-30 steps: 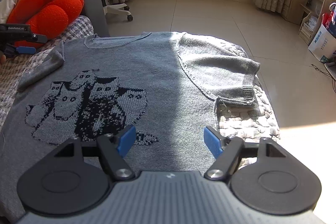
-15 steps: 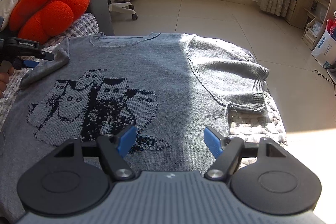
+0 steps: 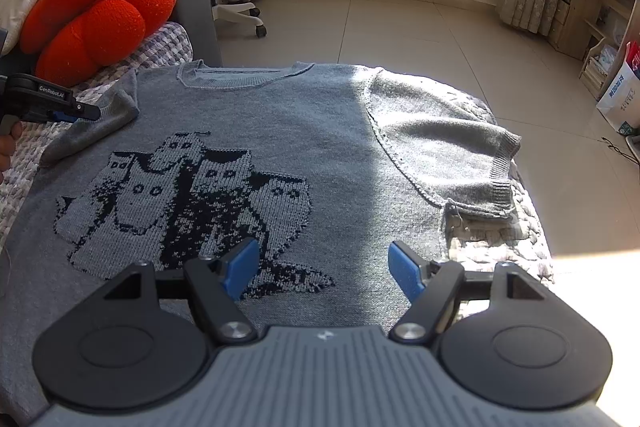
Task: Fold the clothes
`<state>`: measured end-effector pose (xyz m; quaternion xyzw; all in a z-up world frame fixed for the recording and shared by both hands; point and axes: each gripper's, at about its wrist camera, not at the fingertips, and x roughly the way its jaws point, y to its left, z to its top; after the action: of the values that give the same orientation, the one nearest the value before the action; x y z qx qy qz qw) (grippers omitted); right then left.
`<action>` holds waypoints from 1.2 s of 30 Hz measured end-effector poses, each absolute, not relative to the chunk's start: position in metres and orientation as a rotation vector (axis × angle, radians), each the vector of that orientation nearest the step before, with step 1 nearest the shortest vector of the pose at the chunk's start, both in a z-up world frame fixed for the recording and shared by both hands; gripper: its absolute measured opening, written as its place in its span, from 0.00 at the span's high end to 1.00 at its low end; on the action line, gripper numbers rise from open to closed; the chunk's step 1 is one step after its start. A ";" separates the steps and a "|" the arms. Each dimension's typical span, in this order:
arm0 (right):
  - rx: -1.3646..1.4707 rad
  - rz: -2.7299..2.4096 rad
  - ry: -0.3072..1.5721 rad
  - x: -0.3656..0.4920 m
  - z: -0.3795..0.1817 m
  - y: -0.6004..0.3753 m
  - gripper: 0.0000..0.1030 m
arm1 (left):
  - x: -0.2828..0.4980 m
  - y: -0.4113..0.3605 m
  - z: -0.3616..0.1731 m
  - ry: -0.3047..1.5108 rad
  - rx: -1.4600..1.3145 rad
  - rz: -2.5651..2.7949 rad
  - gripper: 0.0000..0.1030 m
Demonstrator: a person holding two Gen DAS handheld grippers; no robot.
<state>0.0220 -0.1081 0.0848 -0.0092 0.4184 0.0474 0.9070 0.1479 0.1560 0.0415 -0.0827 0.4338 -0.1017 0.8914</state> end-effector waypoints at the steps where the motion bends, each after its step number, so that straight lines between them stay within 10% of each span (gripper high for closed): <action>1: -0.021 0.098 0.864 0.022 0.085 -0.108 0.28 | 0.147 0.154 0.042 0.894 -0.154 -0.226 0.89; 17: -0.029 0.099 0.861 0.020 0.085 -0.109 0.28 | 0.142 0.150 0.054 0.842 -0.052 -0.269 0.96; 19: -0.033 0.100 0.860 0.020 0.085 -0.108 0.28 | 0.146 0.156 0.049 0.848 -0.081 -0.240 0.87; 22: -0.033 0.100 0.862 0.020 0.085 -0.109 0.28 | 0.149 0.172 0.044 0.859 -0.117 -0.209 0.48; 26: -0.035 0.097 0.865 0.021 0.084 -0.109 0.28 | 0.151 0.188 0.036 0.893 -0.157 -0.189 0.48; 30: -0.040 0.108 0.862 0.022 0.085 -0.104 0.28 | 0.148 0.184 0.033 0.898 -0.147 -0.245 0.58; 32: -0.041 0.114 0.859 0.023 0.086 -0.102 0.28 | 0.145 0.180 0.034 0.899 -0.132 -0.254 0.88; 36: -0.028 0.116 0.851 0.027 0.088 -0.100 0.28 | 0.139 0.176 0.040 0.873 -0.094 -0.256 0.92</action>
<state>0.0270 -0.1001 0.0882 -0.0134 0.4124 0.0562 0.9092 0.1385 0.1759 0.0405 -0.0454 0.4217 -0.1237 0.8971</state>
